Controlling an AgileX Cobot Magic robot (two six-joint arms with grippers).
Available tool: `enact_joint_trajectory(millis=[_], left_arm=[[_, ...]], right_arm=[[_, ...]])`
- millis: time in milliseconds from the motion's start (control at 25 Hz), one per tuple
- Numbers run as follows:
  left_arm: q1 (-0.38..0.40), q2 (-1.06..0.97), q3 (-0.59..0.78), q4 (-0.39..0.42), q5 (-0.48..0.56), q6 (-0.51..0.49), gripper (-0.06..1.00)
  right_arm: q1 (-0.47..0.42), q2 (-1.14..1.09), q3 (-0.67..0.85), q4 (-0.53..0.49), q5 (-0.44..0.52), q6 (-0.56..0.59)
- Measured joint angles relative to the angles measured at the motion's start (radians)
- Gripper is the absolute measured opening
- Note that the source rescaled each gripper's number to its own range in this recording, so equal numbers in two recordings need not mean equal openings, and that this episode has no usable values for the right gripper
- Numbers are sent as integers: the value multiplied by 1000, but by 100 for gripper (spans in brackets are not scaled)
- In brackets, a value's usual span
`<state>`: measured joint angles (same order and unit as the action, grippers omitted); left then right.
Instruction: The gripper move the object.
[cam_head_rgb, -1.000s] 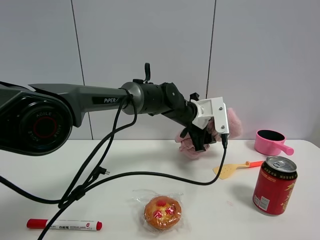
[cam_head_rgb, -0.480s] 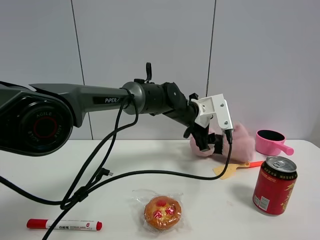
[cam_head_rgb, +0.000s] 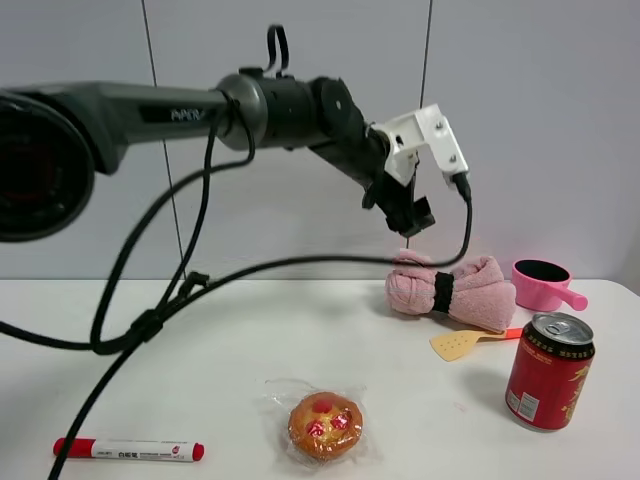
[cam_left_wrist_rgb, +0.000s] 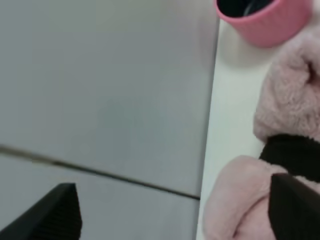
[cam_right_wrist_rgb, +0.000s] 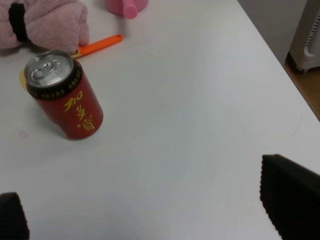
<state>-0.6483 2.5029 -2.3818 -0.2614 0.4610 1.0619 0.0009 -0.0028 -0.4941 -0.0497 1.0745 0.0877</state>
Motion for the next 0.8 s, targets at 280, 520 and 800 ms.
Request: enact_joint_trajectory(millis=[280,520,800], left_arm=[[39,-263,-1,371,380,-603,67],[150,-385,5,449,737,-803,67],[322,-583,183,430,748,-949,67]], right_arm=[[0,0,0,1,0,0],[0,0,0,1,0,0],[0,0,0,1,0,0]])
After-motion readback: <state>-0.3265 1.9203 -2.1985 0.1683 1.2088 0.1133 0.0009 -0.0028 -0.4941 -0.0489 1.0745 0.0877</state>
